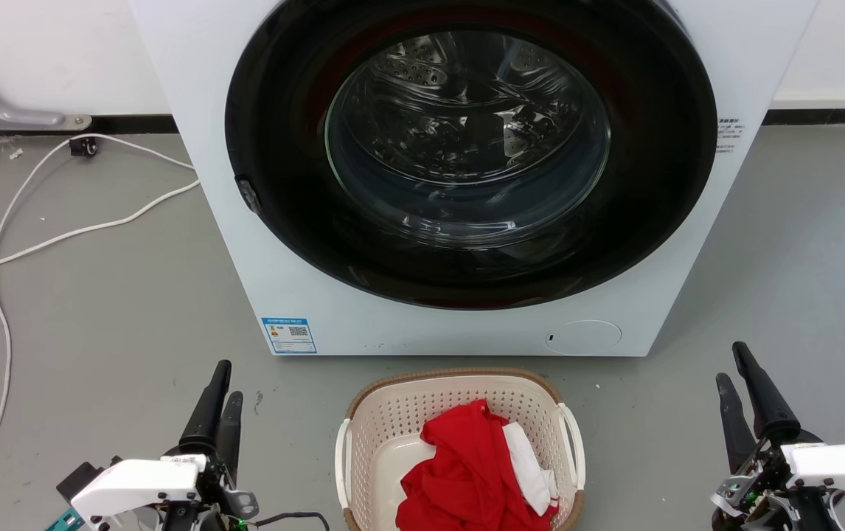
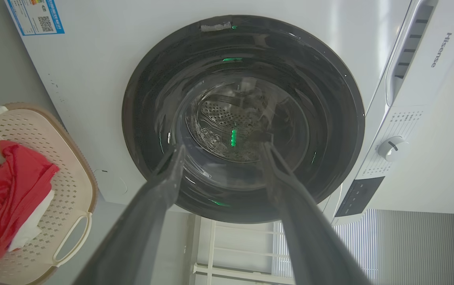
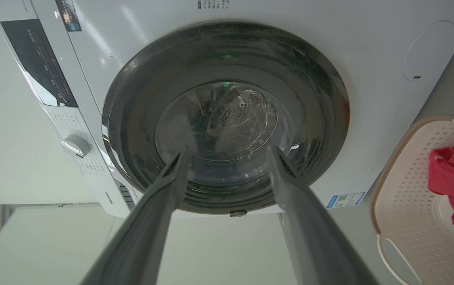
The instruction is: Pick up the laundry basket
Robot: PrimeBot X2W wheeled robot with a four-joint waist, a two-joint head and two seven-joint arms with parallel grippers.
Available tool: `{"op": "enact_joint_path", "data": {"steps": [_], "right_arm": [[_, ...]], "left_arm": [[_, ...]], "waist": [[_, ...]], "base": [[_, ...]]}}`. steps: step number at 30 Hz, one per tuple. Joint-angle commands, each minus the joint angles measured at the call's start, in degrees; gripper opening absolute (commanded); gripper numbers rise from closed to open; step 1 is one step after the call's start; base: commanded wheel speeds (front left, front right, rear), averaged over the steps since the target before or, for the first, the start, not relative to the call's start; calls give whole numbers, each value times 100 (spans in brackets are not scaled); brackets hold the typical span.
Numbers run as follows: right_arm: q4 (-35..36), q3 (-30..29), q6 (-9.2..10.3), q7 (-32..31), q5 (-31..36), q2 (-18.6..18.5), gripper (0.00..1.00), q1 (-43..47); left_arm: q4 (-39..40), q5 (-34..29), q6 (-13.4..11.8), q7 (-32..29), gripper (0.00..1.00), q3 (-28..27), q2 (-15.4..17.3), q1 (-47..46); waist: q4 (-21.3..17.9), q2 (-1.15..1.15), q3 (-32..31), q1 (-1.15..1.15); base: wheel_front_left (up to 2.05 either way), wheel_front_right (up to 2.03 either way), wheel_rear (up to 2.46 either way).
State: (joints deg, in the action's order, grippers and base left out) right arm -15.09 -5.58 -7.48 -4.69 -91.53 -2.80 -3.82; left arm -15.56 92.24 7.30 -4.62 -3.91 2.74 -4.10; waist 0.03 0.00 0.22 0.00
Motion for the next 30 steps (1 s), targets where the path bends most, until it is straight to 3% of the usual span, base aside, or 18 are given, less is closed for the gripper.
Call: {"op": "enact_joint_path", "data": {"steps": [1, 7, 30], "right_arm": [[129, 29, 0, 50, 60, -17, 100, -77], [188, 46, 0, 218, 594, -44, 100, -59], [542, 51, -1, 754, 4108, -16, 100, 107]], "left_arm": [[124, -60, 4, 51, 100, 65, 18, -143], [263, -545, 6, 216, 100, 205, 19, -159], [552, -3624, -48, 751, 100, 693, 20, -100]], "waist": [[1, 0, 1, 0], [9, 0, 4, 0], [36, 0, -20, 0]], "base": [[0, 0, 0], [0, 0, 0], [0, 0, 0]]}}
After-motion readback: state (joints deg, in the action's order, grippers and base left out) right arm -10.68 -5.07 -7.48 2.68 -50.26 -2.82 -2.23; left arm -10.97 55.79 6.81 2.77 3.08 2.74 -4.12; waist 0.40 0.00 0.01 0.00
